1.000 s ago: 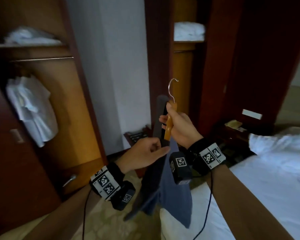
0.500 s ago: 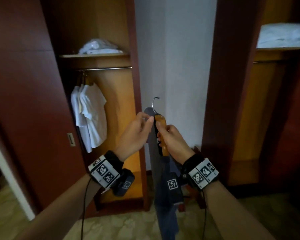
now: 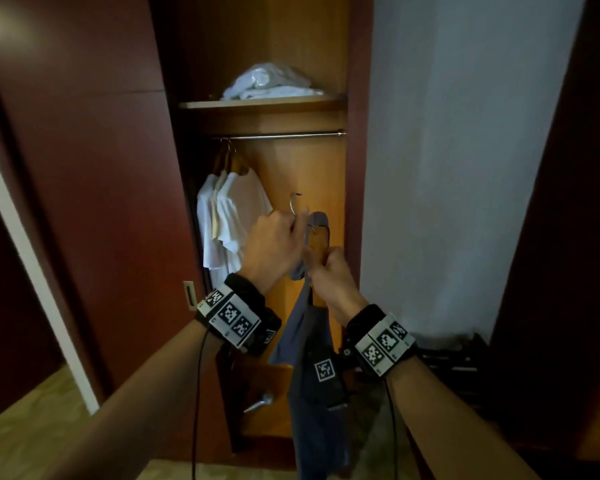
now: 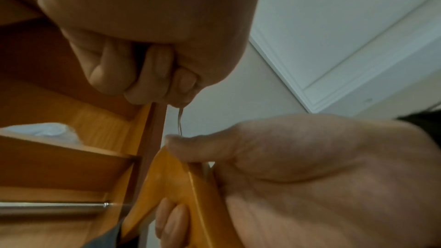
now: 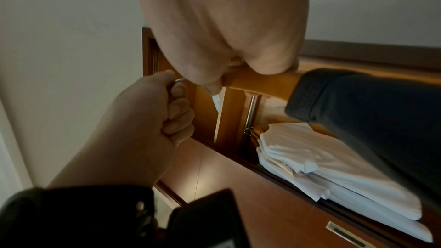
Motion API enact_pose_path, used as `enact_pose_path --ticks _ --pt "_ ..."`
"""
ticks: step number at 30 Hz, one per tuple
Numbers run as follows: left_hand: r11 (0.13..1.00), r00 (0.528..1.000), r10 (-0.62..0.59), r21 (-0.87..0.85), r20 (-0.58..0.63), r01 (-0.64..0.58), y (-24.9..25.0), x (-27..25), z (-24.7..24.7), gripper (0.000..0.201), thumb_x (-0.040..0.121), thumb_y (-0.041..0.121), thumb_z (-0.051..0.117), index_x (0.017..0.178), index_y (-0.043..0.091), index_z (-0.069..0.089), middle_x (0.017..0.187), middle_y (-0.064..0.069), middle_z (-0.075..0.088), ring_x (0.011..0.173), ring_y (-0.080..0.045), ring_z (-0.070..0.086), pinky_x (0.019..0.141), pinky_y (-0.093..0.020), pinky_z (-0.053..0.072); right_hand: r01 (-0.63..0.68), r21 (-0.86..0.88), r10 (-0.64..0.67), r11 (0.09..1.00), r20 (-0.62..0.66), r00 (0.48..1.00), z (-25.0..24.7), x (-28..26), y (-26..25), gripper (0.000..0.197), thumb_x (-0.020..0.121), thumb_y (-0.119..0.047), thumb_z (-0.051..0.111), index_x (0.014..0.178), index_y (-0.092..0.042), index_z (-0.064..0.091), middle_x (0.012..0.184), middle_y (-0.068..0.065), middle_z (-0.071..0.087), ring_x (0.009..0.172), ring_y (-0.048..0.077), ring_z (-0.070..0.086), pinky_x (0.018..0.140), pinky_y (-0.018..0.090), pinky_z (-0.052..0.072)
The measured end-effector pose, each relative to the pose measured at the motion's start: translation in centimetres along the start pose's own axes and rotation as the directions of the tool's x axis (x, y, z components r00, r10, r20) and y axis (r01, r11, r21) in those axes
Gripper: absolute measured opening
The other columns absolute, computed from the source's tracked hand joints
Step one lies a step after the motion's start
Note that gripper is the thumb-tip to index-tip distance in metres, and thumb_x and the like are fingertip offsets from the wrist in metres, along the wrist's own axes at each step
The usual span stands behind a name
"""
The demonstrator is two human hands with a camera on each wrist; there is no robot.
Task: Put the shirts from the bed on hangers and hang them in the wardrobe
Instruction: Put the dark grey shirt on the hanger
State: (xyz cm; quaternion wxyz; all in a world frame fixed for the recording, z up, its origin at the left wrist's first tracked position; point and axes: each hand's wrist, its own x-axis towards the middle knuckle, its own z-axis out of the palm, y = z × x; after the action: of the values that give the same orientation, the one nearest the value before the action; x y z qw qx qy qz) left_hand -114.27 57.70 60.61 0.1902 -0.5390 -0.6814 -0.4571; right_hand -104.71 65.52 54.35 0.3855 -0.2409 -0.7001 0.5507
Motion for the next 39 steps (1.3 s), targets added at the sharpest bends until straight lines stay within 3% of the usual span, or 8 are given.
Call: enact_pose_path --ticks 7,13,18,22,25,30,34,39 --pt "0.997 0.991 0.043 0.061 0.128 -0.051 -10.3 8.7 1.2 0.062 0.111 0.043 0.04 0.057 0.013 0.045 0.052 -0.002 0.048 0.048 -0.021 0.049 0.051 -0.036 0.038 -0.007 0.008 0.007 1.0 -0.023 1.0 7.3 10.7 0.8 0.039 0.111 -0.024 0.052 0.074 -0.019 0.047 0.051 -0.008 0.049 0.043 0.003 0.044 0.051 0.02 0.041" --pt "0.994 0.979 0.11 -0.027 0.172 -0.107 -18.7 15.8 1.4 0.055 0.108 0.046 0.046 0.061 0.019 0.047 0.05 0.007 0.046 0.045 -0.009 0.045 0.051 -0.033 0.037 -0.082 0.121 0.095 0.989 -0.1 0.99 12.0 20.0 0.9 0.038 0.105 -0.051 0.057 0.086 -0.019 0.05 0.073 -0.004 0.05 0.068 0.011 0.047 0.061 0.023 0.041" --pt "0.991 0.981 0.122 -0.075 0.152 -0.112 -24.6 20.9 3.4 0.041 0.109 0.037 0.047 0.08 0.01 0.056 0.061 -0.003 0.057 0.055 -0.021 0.058 0.059 -0.052 0.052 -0.107 0.085 0.112 0.991 -0.051 0.992 13.8 26.8 2.0 0.047 0.103 -0.06 0.053 0.099 -0.013 0.054 0.08 -0.001 0.054 0.071 0.012 0.052 0.062 0.023 0.045" --pt "0.987 0.973 0.157 -0.042 0.169 -0.152 -27.6 25.2 5.6 0.032 0.11 0.037 0.046 0.088 0.015 0.055 0.069 -0.002 0.064 0.062 -0.017 0.063 0.065 -0.051 0.054 -0.111 0.137 0.116 0.984 -0.034 0.993 14.5 33.3 3.5 0.048 0.104 -0.06 0.053 0.092 -0.013 0.053 0.088 0.004 0.056 0.079 0.018 0.055 0.076 0.033 0.049" --pt "0.988 0.972 0.152 -0.025 0.179 -0.15 -29.5 28.8 7.3 0.039 0.109 0.043 0.044 0.09 0.012 0.057 0.071 -0.007 0.064 0.064 -0.021 0.063 0.065 -0.052 0.053 -0.125 0.173 0.132 0.977 -0.033 0.991 14.8 39.3 4.5 0.058 0.097 -0.065 0.059 0.115 -0.01 0.052 0.105 0.003 0.061 0.099 0.019 0.06 0.097 0.042 0.051" --pt "0.994 0.984 0.08 0.061 0.162 -0.09 -33.9 34.9 9.7 0.031 0.109 0.041 0.043 0.096 0.018 0.059 0.08 -0.006 0.067 0.078 -0.028 0.067 0.071 -0.046 0.055 -0.09 0.319 0.095 0.944 -0.002 0.995 14.9 49.4 4.8 0.048 0.108 -0.042 0.057 0.136 -0.004 0.05 0.103 0.007 0.063 0.091 0.015 0.062 0.077 0.029 0.05" --pt "0.992 0.983 0.012 0.12 0.181 -0.035 -38.3 38.1 11.2 0.022 0.106 0.036 0.049 0.095 0.021 0.061 0.086 -0.005 0.068 0.083 -0.027 0.067 0.074 -0.045 0.055 -0.1 0.351 0.084 0.931 0.061 0.995 15.9 57.1 4.8 0.032 0.107 -0.043 0.058 0.118 -0.013 0.056 0.106 0.008 0.066 0.11 0.025 0.064 0.107 0.046 0.052" --pt "0.976 0.962 -0.051 0.219 0.269 -0.009 -43.4 40.1 13.4 0.033 0.102 0.047 0.055 0.085 0.021 0.067 0.077 0.006 0.067 0.078 -0.015 0.066 0.063 -0.03 0.045 -0.124 0.273 0.113 0.954 0.058 0.992 17.8 63.1 3.6 0.025 0.108 -0.043 0.055 0.1 -0.019 0.05 0.098 0.006 0.059 0.088 0.016 0.06 0.075 0.031 0.051"
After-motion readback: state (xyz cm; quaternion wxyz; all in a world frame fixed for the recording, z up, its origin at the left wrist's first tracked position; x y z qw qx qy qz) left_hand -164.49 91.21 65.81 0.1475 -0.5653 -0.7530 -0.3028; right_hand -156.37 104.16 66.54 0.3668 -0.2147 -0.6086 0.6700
